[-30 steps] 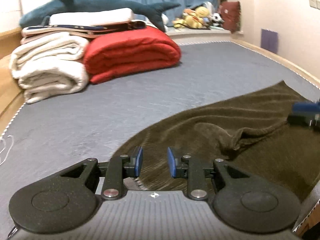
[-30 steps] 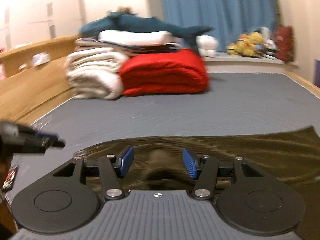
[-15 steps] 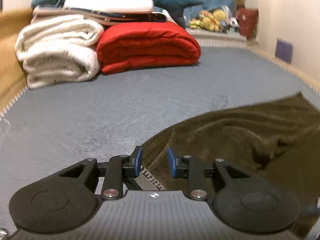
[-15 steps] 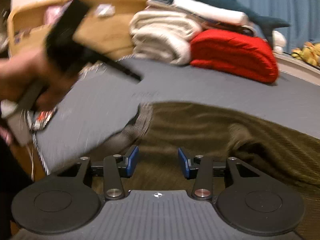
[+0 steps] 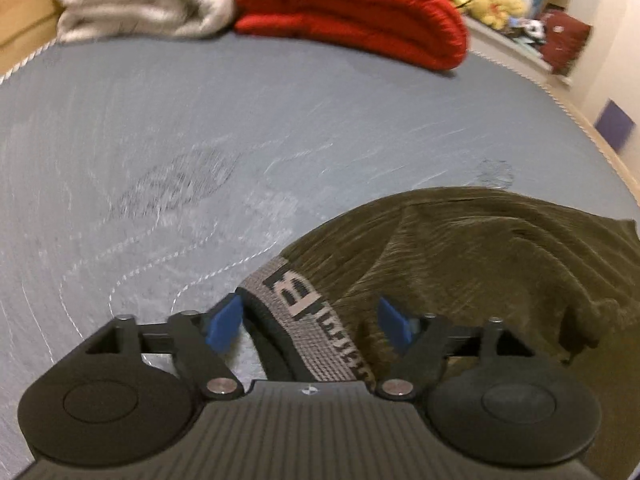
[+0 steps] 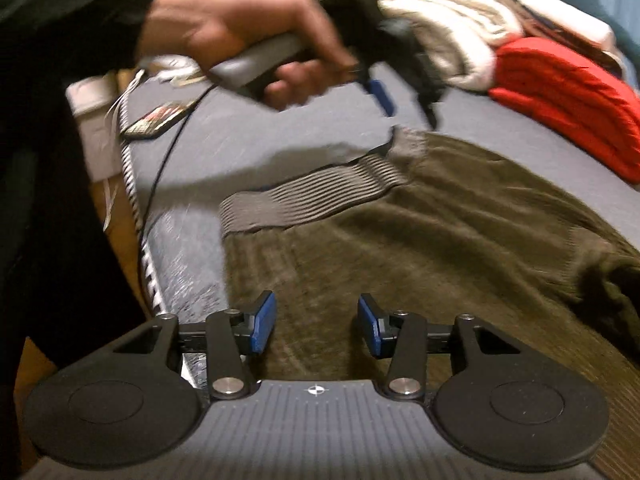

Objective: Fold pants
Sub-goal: 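Grasp the striped waistband with the left tool while the right tool grasps it too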

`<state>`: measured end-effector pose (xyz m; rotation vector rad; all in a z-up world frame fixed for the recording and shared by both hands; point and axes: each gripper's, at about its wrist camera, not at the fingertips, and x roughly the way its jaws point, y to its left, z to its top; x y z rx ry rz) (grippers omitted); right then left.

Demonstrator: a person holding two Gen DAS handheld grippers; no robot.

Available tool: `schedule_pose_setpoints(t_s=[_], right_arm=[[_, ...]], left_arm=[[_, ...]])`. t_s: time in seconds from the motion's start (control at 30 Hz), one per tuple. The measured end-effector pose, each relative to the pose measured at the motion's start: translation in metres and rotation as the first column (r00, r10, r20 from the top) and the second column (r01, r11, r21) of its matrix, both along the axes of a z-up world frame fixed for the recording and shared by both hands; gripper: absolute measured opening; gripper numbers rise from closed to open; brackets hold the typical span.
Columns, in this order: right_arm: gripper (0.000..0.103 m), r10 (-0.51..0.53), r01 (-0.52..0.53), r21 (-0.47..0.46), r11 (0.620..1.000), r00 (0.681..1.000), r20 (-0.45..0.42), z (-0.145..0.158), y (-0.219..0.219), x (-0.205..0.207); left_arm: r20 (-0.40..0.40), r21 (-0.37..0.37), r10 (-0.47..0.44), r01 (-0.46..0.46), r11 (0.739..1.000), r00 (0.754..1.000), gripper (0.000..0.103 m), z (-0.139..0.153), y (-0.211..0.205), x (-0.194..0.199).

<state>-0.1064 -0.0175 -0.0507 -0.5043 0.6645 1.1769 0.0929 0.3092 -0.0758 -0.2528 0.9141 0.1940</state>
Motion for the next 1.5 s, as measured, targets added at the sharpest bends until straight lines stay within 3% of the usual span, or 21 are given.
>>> schedule_pose_setpoints(t_s=[0.1, 0.17, 0.3, 0.47, 0.57, 0.67, 0.73, 0.8, 0.83, 0.87, 0.97, 1.1, 1.2, 1.27, 1.37, 1.5], right_arm=[[0.06, 0.053, -0.052, -0.018, 0.998, 0.998, 0.042, -0.006, 0.008, -0.008], [0.06, 0.077, -0.076, -0.023, 0.997, 0.995, 0.056, -0.006, 0.011, -0.01], [0.062, 0.09, -0.09, -0.014, 0.996, 0.996, 0.028, -0.002, 0.014, -0.009], [0.071, 0.115, -0.115, -0.005, 0.993, 0.993, 0.004, 0.001, 0.017, -0.012], [0.07, 0.122, -0.121, -0.027, 0.992, 0.992, 0.03, -0.004, 0.02, -0.013], [0.052, 0.116, -0.114, -0.041, 0.993, 0.99, 0.075, -0.007, 0.022, -0.014], [0.032, 0.102, -0.1, -0.032, 0.994, 0.992, 0.067, -0.004, 0.022, -0.009], [0.022, 0.101, -0.1, -0.027, 0.995, 0.994, 0.046, -0.001, 0.023, -0.001], [0.011, 0.115, -0.114, -0.022, 0.993, 0.992, 0.041, 0.002, 0.024, 0.001], [0.009, 0.137, -0.137, -0.01, 0.991, 0.989, 0.046, 0.004, 0.024, 0.001], [0.007, 0.231, -0.231, 0.005, 0.973, 0.972, 0.049, 0.012, 0.031, -0.009], [0.007, 0.265, -0.266, 0.021, 0.964, 0.964, 0.038, 0.014, 0.041, -0.013], [0.007, 0.284, -0.283, 0.073, 0.956, 0.959, 0.002, 0.019, 0.048, -0.01], [0.007, 0.29, -0.288, 0.083, 0.954, 0.957, -0.005, 0.021, 0.054, -0.01], [0.007, 0.304, -0.303, 0.034, 0.952, 0.953, -0.021, 0.015, 0.061, -0.01], [0.017, 0.223, -0.222, 0.021, 0.975, 0.974, -0.047, 0.014, 0.058, -0.006]], left_arm=[[-0.081, -0.067, 0.044, -0.049, 0.997, 0.996, 0.082, -0.021, 0.009, 0.008], [-0.104, -0.102, 0.065, -0.076, 0.992, 0.992, 0.083, -0.031, 0.014, 0.011], [-0.083, -0.09, 0.056, -0.064, 0.994, 0.995, 0.085, -0.033, 0.011, 0.014], [-0.081, -0.089, 0.064, -0.071, 0.993, 0.995, 0.085, -0.032, 0.01, 0.018], [-0.074, -0.073, 0.063, -0.068, 0.995, 0.995, 0.073, -0.03, 0.009, 0.019], [-0.049, -0.043, 0.043, -0.046, 0.998, 0.998, 0.055, -0.027, 0.005, 0.018], [-0.032, -0.013, 0.025, -0.025, 1.0, 0.999, 0.046, -0.023, -0.001, 0.017], [-0.012, 0.008, 0.015, -0.015, 1.0, 1.0, 0.04, -0.016, -0.005, 0.016], [0.006, 0.017, 0.014, -0.014, 1.0, 1.0, 0.038, -0.012, -0.005, 0.015], [0.022, 0.028, 0.014, -0.015, 0.999, 1.0, 0.038, -0.007, -0.006, 0.014], [0.074, 0.06, 0.018, -0.023, 0.998, 0.997, 0.037, 0.012, -0.005, 0.007], [0.108, 0.116, 0.031, -0.043, 0.992, 0.994, 0.036, 0.031, -0.004, -0.002], [0.112, 0.17, 0.024, -0.043, 0.985, 0.993, 0.037, 0.035, -0.003, -0.005], [0.083, 0.166, 0.035, -0.048, 0.985, 0.996, 0.037, 0.031, 0.001, -0.005], [0.019, 0.176, 0.038, -0.041, 0.983, 0.999, 0.044, 0.018, 0.001, -0.003], [0.05, 0.296, -0.013, -0.002, 0.955, 0.999, 0.055, 0.027, -0.02, -0.009]])
